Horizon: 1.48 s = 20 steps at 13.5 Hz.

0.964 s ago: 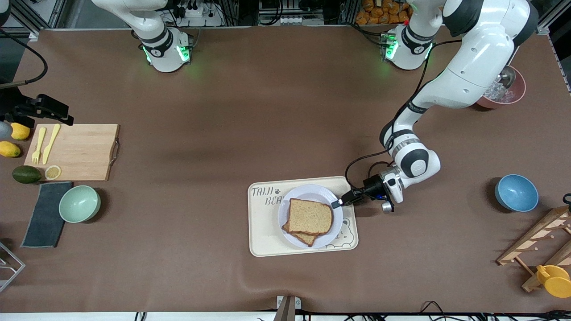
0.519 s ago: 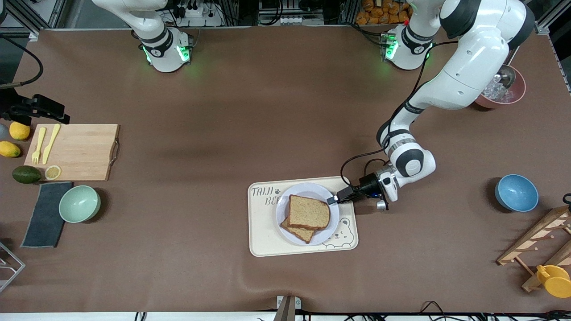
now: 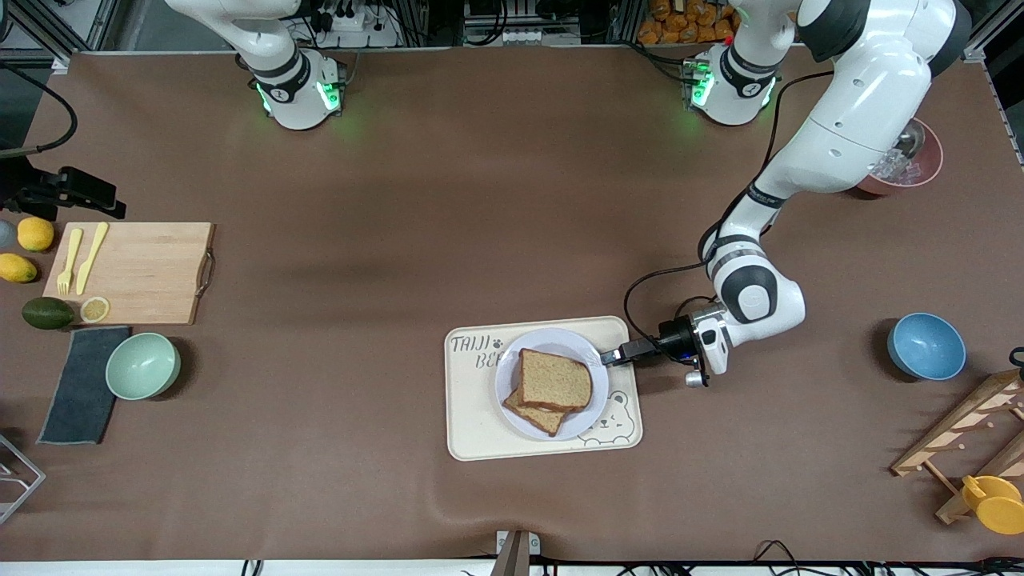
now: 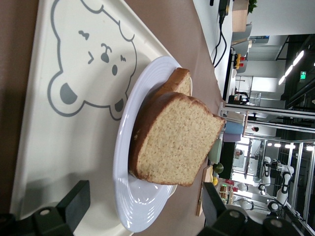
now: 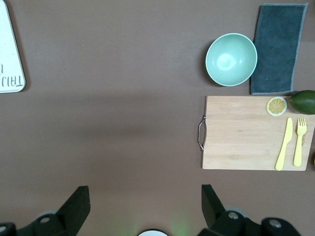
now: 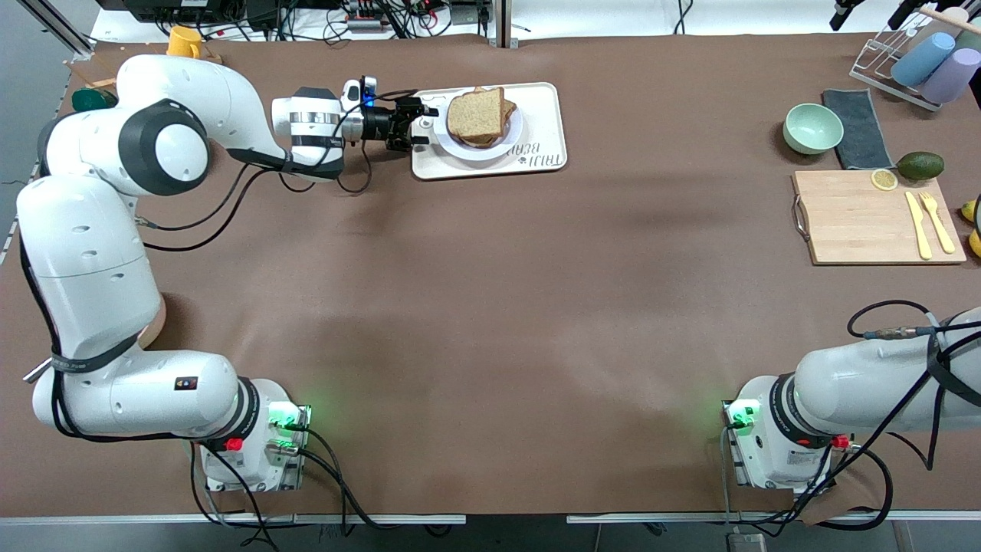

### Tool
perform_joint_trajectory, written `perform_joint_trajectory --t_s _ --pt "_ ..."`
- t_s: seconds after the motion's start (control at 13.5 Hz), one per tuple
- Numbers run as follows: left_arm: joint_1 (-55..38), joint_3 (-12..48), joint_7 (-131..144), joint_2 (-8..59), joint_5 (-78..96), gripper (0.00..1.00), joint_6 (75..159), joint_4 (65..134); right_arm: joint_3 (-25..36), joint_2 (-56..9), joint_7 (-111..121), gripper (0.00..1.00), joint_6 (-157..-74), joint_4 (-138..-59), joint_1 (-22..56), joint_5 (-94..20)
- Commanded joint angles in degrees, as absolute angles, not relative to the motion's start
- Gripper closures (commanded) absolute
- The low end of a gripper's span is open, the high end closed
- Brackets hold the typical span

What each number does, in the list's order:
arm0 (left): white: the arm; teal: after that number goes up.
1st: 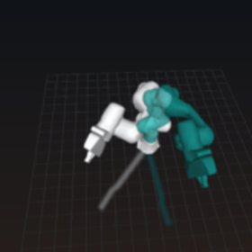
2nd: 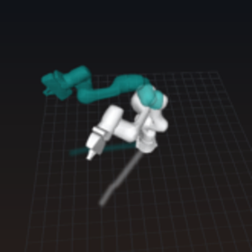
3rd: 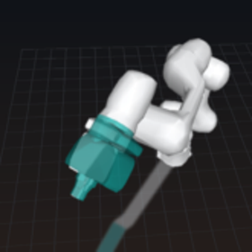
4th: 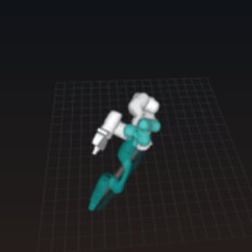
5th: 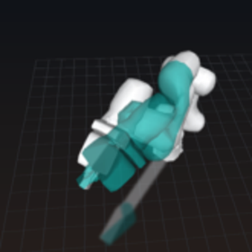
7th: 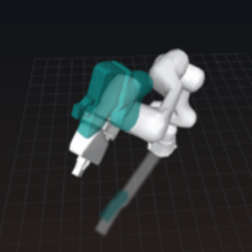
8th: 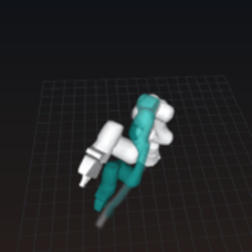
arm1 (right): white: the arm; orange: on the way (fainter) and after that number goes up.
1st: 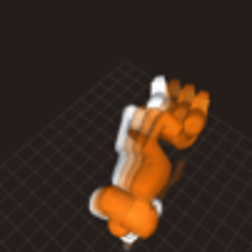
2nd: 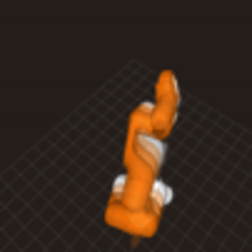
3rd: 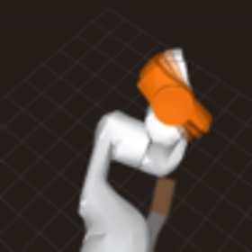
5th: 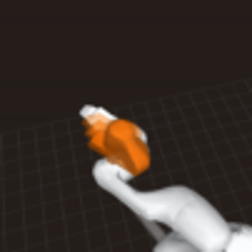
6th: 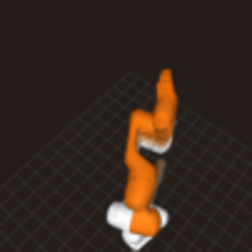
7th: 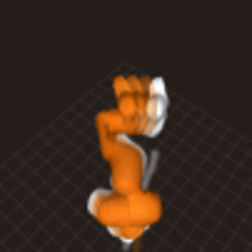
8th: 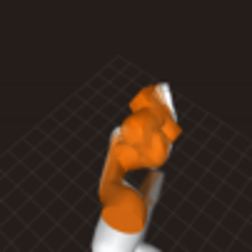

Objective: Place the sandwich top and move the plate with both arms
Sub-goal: 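Open the left gripper and draw it back from the plate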

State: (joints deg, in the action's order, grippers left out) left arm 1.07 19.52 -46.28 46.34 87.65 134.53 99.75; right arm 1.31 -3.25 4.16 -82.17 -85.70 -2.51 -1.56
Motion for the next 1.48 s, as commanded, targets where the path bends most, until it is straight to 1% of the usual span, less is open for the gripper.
perform_joint_trajectory --t_s 0.0,0.3,0.52,0.67,0.82,0.96,1.19,1.41 --pt "1.49 19.25 -36.0 42.98 79.32 0.0 134.65 100.46 0.97 -2.46 4.31 0.0 -82.44 -85.52 -2.82 -1.58" --pt "1.67 19.34 -24.2 39.21 68.14 0.0 134.47 100.02 1.14 -1.23 3.69 0.0 -82.09 -85.52 -1.85 -1.58" --pt "1.76 19.34 -12.69 35.61 54.36 0.0 134.3 99.93 1.14 -1.05 3.69 0.0 -82.26 -85.52 -1.85 -2.02" --pt "1.84 19.34 -7.32 33.06 48.63 0.0 133.77 100.02 1.23 -1.05 3.6 0.0 -82.27 -85.6 -1.93 -4.99" --pt "2.98 19.25 -3.27 29.9 44.15 0.0 130.62 100.02 1.14 -1.14 3.69 0.0 -82.35 -85.61 -2.02 -5.36" --pt "4.82 19.34 -0.72 26.74 38.7 0.0 129.38 99.93 1.05 -1.32 3.69 0.0 -82.18 -85.61 -2.11 -5.36" --pt "6.93 19.25 2.8 22.34 27.98 0.0 124.38 99.67 0.97 -1.76 4.31 0.0 -81.91 -85.52 -2.02 -5.19" --pt "8.78 19.16 2.9 19.0 19.46 0.0 117.61 97.56 0.7 -1.67 4.13 0.0 -81.12 -85.52 -1.67 -4.75"
